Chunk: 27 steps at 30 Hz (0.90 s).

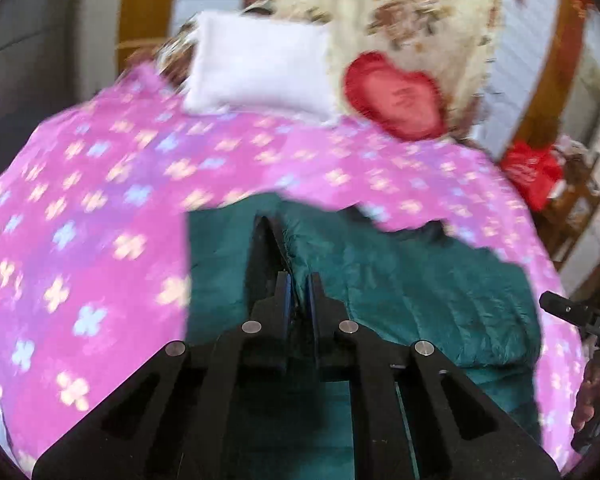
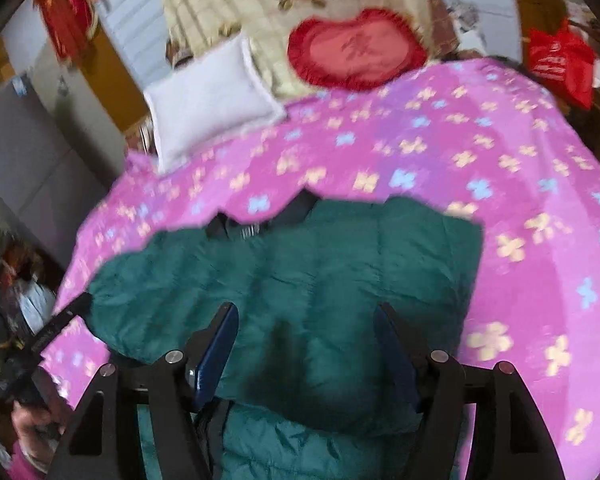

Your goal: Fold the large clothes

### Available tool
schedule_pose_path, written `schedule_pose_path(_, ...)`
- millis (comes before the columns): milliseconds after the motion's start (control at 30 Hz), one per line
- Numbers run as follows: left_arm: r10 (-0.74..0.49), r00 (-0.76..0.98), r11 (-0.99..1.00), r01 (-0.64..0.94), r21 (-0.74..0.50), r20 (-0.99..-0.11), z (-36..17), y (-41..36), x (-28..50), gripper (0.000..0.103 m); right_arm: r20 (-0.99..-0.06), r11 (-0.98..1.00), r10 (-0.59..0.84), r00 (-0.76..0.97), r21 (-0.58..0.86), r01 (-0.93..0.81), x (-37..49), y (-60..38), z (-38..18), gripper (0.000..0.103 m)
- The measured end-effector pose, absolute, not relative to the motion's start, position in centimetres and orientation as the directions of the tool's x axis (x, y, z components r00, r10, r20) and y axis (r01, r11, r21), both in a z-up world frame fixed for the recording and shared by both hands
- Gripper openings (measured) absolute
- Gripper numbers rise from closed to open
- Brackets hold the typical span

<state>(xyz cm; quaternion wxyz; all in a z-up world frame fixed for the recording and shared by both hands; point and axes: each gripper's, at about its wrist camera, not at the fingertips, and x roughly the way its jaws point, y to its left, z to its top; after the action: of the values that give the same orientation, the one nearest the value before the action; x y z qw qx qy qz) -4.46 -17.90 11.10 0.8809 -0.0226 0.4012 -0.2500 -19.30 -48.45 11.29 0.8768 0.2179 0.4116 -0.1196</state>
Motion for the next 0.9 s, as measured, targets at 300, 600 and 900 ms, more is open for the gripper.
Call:
schedule_pose_path(300, -0.499, 0.491, 0.861, 0.373, -0.346, -0.714, 10.5, -15.5, -4.3, 0.057, -0.821, 0.921, -0.150, 0.551, 0.086, 0.380, -15.4, -45.1, 7.2, 0.068)
schedule_pose_path(600, -0.436, 0.553, 0.884, 0.410, -0.224, -0.710, 10.8, -19.1, -3.8, 0.071, -0.778, 0.925, -0.117, 0.617, 0.140, 0.353, -15.2, -47.0, 12.1, 0.069)
schedule_pose_path(900, -0.357, 0.499, 0.865, 0.495, -0.079, -0.790, 5.2, -25.6, -3.1, 0.072, -0.851, 0.851, -0.161, 0.499, 0.136, 0.507, -13.9, -52.2, 4.5, 0.069)
